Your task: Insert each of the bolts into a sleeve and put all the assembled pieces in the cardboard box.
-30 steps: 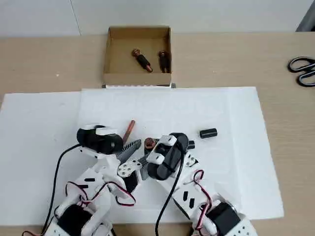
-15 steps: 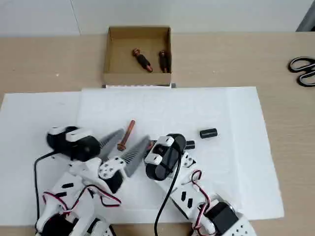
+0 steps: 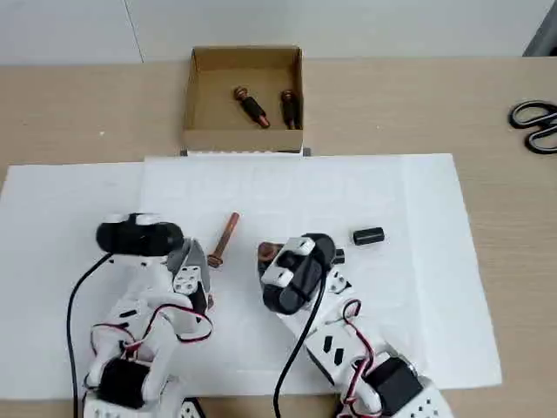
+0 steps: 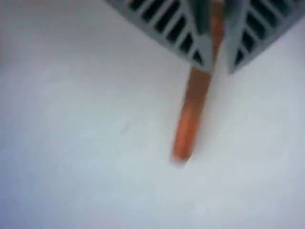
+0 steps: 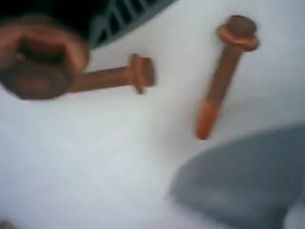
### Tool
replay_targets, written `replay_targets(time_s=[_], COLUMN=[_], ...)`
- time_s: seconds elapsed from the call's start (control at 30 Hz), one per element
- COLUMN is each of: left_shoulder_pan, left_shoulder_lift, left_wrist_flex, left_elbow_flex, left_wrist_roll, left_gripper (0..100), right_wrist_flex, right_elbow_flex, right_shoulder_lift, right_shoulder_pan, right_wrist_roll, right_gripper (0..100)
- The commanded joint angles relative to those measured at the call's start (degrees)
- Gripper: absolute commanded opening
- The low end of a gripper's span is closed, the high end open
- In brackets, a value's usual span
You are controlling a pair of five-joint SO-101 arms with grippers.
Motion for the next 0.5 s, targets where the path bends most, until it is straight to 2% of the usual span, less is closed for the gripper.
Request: replay_targets(time_s=[0.0, 0.1, 0.17, 0.27, 0.47], left_shoulder_pan=[-2.5, -5.5, -6.9, -7.3, -7.2], left_shoulder_lift=[-0.4, -0.4, -0.4, -0.4, -0.4], left_wrist_flex=[-3.3, -7.7, -9.1, -8.9, -8.9], left_elbow_flex=[3.3, 5.8, 6.0, 6.0, 6.0], left_wrist_roll=[-2.7, -7.7, -9.7, -10.6, -11.4], left_gripper=[1, 1, 1, 1, 1], right_wrist_flex=[-1.2, -0.7, 1.8, 5.9, 4.5], right_elbow_flex=[-1.8, -1.5, -1.5, -2.0, -4.0], right_shoulder_lift=[-0.7, -0.6, -0.3, -0.1, 0.0], right_shoulder_pan=[5.3, 9.7, 12.2, 14.7, 16.1], right_wrist_roll=[0.2, 0.1, -2.7, -10.2, -14.9], right_gripper=[0.2, 0.2, 0.2, 0.2, 0.2])
